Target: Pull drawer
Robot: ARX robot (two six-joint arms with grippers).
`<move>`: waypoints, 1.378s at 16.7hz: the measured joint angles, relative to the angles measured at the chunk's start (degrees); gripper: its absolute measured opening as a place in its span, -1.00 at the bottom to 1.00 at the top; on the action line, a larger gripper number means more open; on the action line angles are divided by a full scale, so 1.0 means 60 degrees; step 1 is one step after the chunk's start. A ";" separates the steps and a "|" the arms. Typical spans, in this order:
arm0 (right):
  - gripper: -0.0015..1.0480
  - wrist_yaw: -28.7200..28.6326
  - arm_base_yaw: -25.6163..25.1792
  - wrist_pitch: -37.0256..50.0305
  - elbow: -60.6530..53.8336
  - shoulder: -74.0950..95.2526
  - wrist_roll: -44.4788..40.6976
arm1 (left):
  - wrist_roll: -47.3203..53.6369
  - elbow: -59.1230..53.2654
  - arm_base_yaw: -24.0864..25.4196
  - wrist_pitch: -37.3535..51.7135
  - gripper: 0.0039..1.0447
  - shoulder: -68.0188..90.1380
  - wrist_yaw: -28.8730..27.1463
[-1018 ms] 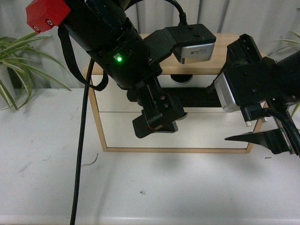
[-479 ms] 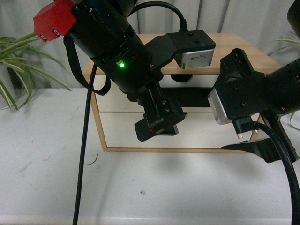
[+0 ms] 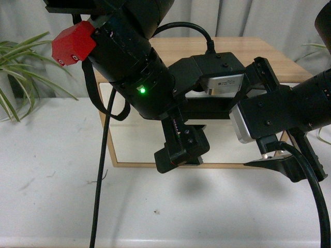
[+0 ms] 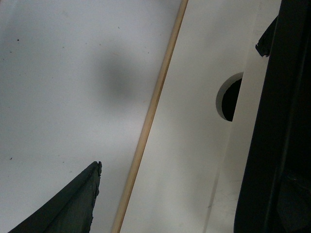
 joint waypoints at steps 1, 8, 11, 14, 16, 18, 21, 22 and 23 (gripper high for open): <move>0.87 0.0066 0.0000 -0.0138 0.0011 0.0000 -0.0033 | 0.0025 0.0000 0.0000 0.0011 0.88 0.0015 0.0036; 0.87 0.0120 0.0000 -0.0288 0.0007 0.0120 -0.0025 | 0.0025 0.0011 -0.0044 0.0025 0.88 0.0087 0.0098; 0.87 0.0120 0.0004 -0.0277 0.0004 0.0120 -0.0025 | 0.0029 0.0018 -0.0040 0.0011 0.88 0.0087 0.0098; 0.87 0.0120 0.0007 -0.0135 -0.0127 0.0029 0.0018 | 0.0025 0.0018 -0.0044 0.0015 0.88 0.0087 0.0117; 0.87 0.0179 0.0011 0.0025 -0.0401 -0.0153 0.0160 | 0.0022 0.0000 -0.0047 0.0033 0.88 0.0080 0.0182; 0.87 0.0284 0.0073 0.0306 -0.0838 -0.0459 0.0302 | 0.0018 -0.0200 -0.0076 0.0051 0.88 -0.0069 0.0182; 0.87 0.0455 0.0138 0.0466 -0.1545 -0.1027 0.0452 | -0.0127 -0.0667 -0.0222 0.0091 0.87 -0.0433 0.0164; 0.87 0.0510 0.0186 0.0474 -0.1829 -0.1279 0.0517 | -0.0200 -0.0892 -0.0280 0.0171 0.87 -0.0605 0.0168; 0.87 0.0535 0.0200 0.0444 -0.2138 -0.1559 0.0528 | -0.0302 -0.1264 -0.0350 0.0299 0.87 -0.0871 0.0171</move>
